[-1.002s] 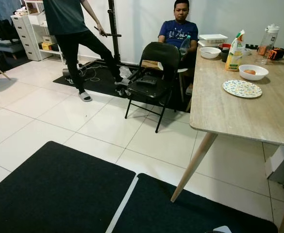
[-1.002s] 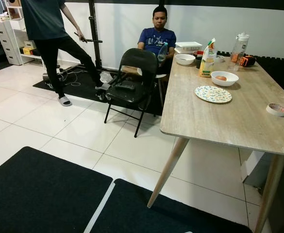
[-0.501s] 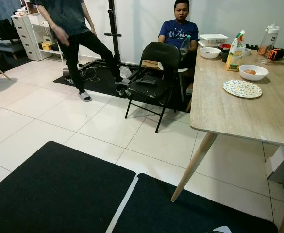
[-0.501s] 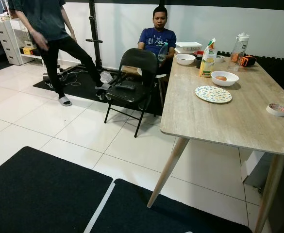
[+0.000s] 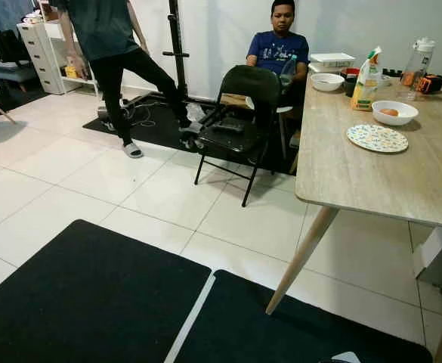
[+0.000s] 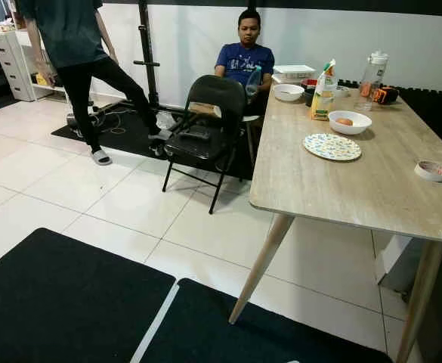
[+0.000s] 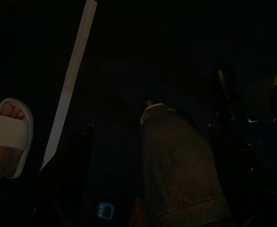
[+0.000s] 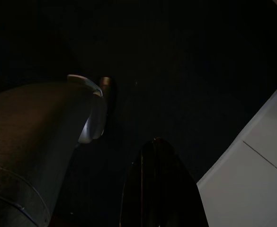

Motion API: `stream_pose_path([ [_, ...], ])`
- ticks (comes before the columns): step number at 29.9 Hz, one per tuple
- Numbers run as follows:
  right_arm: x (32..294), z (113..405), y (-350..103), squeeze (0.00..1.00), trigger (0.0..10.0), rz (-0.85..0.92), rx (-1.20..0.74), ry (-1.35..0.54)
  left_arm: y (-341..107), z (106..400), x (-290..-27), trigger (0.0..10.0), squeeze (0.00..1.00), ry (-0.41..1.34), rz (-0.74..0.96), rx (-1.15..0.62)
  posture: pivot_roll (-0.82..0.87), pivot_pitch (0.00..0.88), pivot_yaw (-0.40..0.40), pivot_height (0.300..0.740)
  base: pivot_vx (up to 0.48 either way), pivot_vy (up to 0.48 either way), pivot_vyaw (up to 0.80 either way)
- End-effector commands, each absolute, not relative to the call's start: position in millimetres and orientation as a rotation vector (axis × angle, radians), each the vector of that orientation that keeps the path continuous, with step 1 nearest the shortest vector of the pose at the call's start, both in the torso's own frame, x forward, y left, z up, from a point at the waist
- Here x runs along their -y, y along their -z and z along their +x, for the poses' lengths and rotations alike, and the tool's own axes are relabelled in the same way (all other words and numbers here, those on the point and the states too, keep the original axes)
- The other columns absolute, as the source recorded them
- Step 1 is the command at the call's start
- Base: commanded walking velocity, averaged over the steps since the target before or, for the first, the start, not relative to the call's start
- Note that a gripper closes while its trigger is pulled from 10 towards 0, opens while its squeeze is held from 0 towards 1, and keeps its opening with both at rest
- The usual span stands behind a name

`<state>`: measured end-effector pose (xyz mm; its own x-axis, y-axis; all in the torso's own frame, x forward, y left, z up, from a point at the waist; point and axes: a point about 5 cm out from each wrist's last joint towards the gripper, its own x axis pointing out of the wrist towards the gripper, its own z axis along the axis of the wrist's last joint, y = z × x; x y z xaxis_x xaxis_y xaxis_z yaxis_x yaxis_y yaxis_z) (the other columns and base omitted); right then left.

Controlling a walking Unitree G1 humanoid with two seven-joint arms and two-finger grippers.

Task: Restocking fridge

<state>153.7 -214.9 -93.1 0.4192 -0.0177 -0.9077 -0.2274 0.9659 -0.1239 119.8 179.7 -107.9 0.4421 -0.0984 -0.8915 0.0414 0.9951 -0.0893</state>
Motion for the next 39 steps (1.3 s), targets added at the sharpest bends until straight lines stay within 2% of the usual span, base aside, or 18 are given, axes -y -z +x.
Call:
stream_pose_path([
  [1,215.1,153.6,93.0,0.00,10.0,-0.222,-1.127,-0.123,109.9,114.8,-174.8,10.0,0.00,0.093,-0.077,-1.128,-0.08,0.000,0.006,0.740,0.000,0.000,0.00],
  [20,212.5,150.4,94.7,0.00,10.0,-0.210,-1.133,-0.131,109.0,116.5,-177.8,10.0,0.00,0.106,-0.062,-1.121,-0.08,0.000,0.018,0.740,0.000,0.000,0.00],
  [39,211.8,153.0,93.0,0.00,10.0,-0.176,-1.108,-0.164,108.9,116.4,-178.4,10.0,0.00,0.121,-0.045,-1.124,-0.08,0.000,0.016,0.740,0.261,0.000,0.00],
])
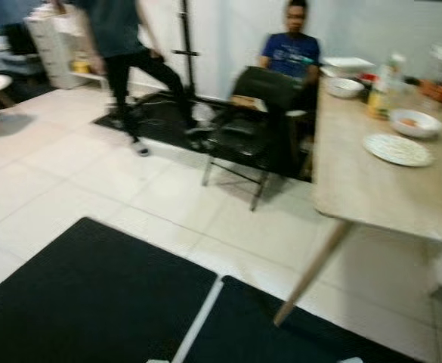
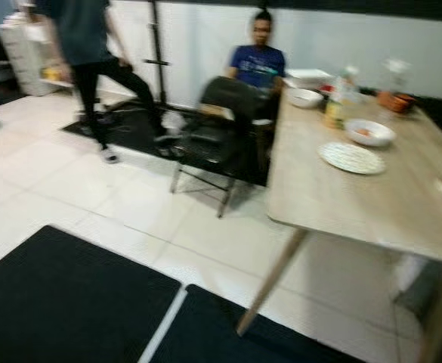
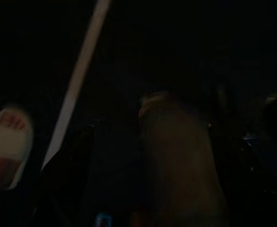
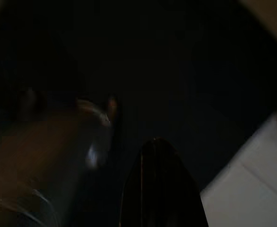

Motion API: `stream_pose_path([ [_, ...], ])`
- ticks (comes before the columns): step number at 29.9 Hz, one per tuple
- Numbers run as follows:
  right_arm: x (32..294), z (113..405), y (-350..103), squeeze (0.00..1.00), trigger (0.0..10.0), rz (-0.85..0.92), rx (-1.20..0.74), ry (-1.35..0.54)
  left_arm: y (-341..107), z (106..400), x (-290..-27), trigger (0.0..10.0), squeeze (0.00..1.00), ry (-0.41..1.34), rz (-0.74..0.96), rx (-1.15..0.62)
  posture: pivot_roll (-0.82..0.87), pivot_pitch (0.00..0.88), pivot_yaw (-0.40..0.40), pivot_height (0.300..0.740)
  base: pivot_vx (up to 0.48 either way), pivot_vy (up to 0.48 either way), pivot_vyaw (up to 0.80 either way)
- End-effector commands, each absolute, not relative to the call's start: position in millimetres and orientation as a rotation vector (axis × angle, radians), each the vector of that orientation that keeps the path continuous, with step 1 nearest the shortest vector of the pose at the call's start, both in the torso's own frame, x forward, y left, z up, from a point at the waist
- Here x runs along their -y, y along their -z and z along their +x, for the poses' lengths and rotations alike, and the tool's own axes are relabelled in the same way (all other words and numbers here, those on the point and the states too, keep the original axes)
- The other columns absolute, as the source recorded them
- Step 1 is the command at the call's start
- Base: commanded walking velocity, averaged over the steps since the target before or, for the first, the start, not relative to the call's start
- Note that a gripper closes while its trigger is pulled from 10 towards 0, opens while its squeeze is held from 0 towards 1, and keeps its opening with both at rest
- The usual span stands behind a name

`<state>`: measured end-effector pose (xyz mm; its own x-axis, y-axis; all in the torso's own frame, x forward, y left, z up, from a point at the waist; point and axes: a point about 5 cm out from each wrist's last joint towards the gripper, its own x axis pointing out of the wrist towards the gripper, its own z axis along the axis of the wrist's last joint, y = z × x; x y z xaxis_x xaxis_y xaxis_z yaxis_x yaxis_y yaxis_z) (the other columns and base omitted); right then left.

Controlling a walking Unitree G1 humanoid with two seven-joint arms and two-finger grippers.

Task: Restocking fridge

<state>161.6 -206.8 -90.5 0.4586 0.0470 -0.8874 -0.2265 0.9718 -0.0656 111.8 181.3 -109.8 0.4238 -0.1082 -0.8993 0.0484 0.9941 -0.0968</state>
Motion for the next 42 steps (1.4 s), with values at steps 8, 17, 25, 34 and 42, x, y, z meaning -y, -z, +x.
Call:
stream_pose_path([
  [8,212.2,154.7,92.2,0.00,10.0,-0.178,-1.109,-0.179,108.0,119.1,-179.9,10.0,0.00,0.127,-0.031,-1.121,-0.08,0.000,0.018,0.740,0.266,0.000,0.60],
  [17,217.8,156.6,90.9,0.00,10.0,-0.215,-1.118,-0.147,107.0,122.0,-181.6,10.0,0.00,0.136,-0.016,-1.118,-0.09,0.000,0.019,0.740,0.267,0.000,0.05],
  [25,219.3,155.0,91.4,0.00,10.0,-0.211,-1.139,-0.143,107.1,121.9,-181.2,10.0,0.00,0.139,-0.015,-1.118,-0.09,0.000,0.019,0.740,0.267,0.000,-0.67],
  [34,215.3,154.2,92.6,0.00,10.0,-0.194,-1.128,-0.133,108.2,118.5,-179.6,10.0,0.00,0.139,-0.021,-1.124,-0.08,0.000,0.024,0.740,0.267,0.000,-0.51],
  [42,210.9,154.2,93.4,0.00,10.0,-0.175,-1.126,-0.128,107.9,119.2,-180.0,10.0,0.00,0.126,-0.031,-1.119,-0.08,0.000,0.019,0.740,0.267,0.000,0.00],
])
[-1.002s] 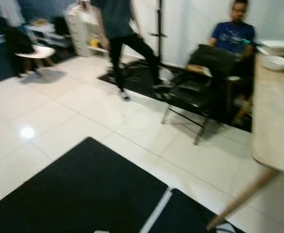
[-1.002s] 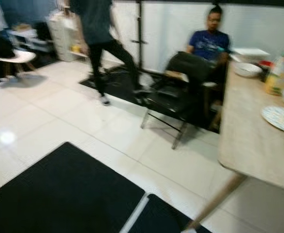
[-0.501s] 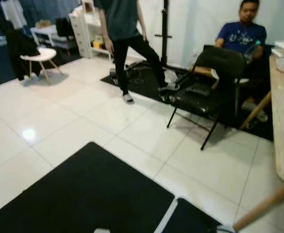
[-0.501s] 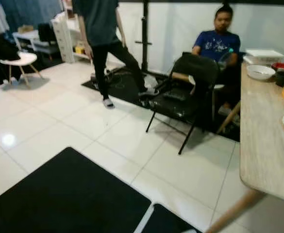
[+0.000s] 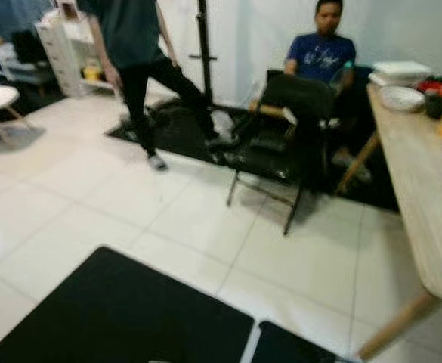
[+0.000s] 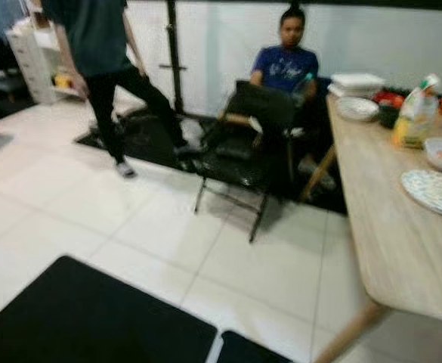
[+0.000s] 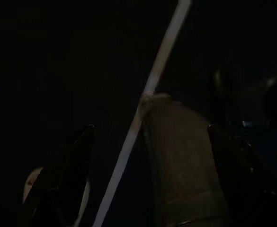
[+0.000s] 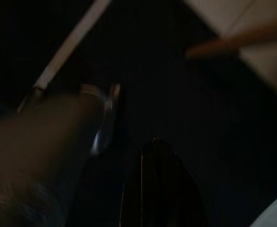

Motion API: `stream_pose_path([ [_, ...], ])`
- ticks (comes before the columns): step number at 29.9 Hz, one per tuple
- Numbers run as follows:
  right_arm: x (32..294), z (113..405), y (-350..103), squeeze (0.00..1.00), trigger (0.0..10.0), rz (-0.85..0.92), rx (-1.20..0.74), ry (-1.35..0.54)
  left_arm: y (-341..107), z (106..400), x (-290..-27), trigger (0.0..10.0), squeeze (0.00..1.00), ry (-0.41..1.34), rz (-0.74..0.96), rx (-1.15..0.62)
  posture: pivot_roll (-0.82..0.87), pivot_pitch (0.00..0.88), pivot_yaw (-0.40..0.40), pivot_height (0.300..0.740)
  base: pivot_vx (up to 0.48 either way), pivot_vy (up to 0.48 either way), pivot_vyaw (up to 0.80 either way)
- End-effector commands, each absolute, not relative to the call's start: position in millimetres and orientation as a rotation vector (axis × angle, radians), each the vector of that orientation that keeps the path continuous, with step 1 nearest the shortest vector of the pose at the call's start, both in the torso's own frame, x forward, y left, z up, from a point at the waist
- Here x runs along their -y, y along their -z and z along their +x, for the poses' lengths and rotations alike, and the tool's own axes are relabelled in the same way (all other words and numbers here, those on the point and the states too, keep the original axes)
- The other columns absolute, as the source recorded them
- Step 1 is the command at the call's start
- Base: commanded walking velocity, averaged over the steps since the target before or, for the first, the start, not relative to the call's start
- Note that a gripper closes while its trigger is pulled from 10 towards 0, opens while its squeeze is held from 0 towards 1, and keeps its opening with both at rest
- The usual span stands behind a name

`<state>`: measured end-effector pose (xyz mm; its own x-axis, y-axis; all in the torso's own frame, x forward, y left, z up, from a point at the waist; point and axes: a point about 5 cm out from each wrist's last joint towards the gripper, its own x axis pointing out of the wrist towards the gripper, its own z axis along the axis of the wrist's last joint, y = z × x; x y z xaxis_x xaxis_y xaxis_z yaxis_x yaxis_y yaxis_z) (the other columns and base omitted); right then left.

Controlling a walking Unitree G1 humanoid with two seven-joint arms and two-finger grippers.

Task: Restocking fridge

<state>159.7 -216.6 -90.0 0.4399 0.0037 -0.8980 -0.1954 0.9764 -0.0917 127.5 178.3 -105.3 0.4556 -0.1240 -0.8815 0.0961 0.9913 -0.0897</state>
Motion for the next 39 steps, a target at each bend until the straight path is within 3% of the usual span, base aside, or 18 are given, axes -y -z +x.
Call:
stream_pose_path([
  [1,210.9,154.2,93.4,0.00,10.0,-0.175,-1.126,-0.128,107.9,119.2,-180.0,10.0,0.00,0.126,-0.031,-1.119,-0.08,0.000,0.019,0.740,0.266,0.000,0.00],
  [18,209.8,150.9,95.0,0.00,10.0,-0.176,-1.137,-0.126,108.8,117.4,-177.8,10.0,0.00,0.128,-0.035,-1.126,-0.08,0.000,0.020,0.740,0.267,0.000,0.00],
  [39,216.3,148.2,94.8,0.00,10.0,-0.207,-1.148,-0.124,108.9,115.9,-180.8,10.0,0.00,0.134,-0.020,-1.131,-0.08,0.000,0.017,0.740,0.265,0.000,-0.76],
])
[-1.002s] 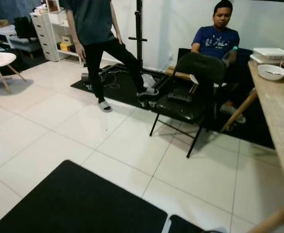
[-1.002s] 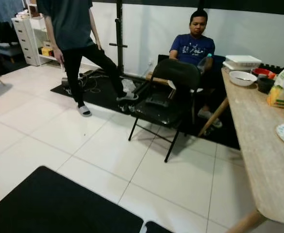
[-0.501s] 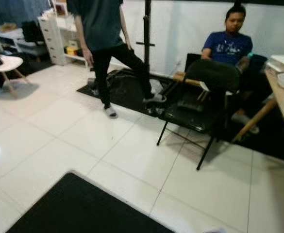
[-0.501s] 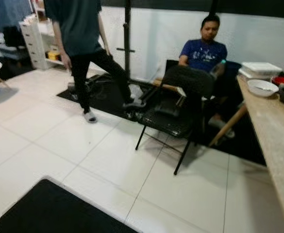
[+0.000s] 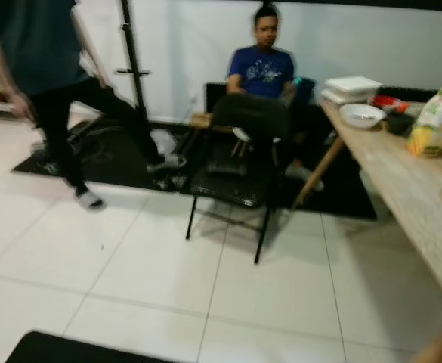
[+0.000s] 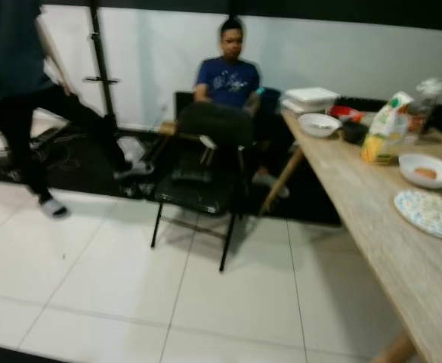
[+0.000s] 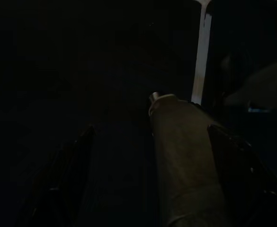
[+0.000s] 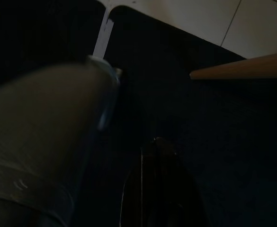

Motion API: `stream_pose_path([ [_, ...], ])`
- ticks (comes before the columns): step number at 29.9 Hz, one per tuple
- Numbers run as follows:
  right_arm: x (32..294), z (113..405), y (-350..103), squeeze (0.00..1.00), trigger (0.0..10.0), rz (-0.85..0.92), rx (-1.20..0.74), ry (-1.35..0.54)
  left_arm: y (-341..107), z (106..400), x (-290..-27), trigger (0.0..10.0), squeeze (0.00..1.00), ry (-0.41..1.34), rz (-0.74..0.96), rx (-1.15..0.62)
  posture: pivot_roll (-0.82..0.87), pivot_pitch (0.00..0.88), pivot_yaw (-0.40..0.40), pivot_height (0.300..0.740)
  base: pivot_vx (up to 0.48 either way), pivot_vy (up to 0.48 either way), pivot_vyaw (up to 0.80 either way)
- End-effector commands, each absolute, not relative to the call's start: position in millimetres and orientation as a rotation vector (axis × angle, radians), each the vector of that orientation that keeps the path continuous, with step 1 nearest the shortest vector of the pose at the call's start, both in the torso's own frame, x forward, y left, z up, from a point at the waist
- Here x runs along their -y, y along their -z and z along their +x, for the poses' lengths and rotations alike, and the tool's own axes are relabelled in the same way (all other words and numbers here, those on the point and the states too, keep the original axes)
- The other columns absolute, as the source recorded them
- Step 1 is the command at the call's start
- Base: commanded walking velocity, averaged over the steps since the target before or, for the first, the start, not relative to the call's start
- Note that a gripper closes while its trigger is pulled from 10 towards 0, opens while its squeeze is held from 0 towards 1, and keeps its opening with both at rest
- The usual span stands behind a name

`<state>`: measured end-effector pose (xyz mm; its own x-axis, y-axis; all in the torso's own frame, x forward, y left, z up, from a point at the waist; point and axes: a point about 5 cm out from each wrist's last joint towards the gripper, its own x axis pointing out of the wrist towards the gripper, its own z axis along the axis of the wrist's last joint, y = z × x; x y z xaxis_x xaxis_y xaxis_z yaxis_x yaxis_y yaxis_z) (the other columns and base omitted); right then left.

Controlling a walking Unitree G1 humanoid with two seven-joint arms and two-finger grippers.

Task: Restocking fridge

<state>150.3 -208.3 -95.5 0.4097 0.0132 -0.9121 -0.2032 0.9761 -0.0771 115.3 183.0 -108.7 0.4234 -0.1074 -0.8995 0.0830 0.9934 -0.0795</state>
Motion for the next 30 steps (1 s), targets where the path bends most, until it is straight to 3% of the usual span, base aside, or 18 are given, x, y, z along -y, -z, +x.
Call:
stream_pose_path([
  [1,217.8,148.5,94.5,0.00,10.0,-0.218,-1.150,-0.118,108.7,116.3,-181.2,10.0,0.00,0.135,-0.017,-1.131,-0.08,0.000,0.020,0.740,0.266,0.000,0.00],
  [10,216.3,149.2,94.8,0.00,10.0,-0.224,-1.159,-0.112,107.6,120.5,-179.7,10.0,0.00,0.142,-0.015,-1.122,-0.08,0.000,0.022,0.740,0.264,0.000,0.00],
  [19,217.4,145.3,96.1,0.00,10.0,-0.231,-1.170,-0.109,108.6,117.1,-179.4,10.0,0.00,0.141,-0.020,-1.129,-0.08,0.000,0.023,0.740,0.265,0.000,-0.55],
  [30,218.7,145.2,96.0,0.00,10.0,-0.248,-1.176,-0.102,109.0,116.6,-177.4,10.0,0.00,0.141,-0.025,-1.129,-0.08,0.000,0.021,0.740,0.264,0.000,0.00],
])
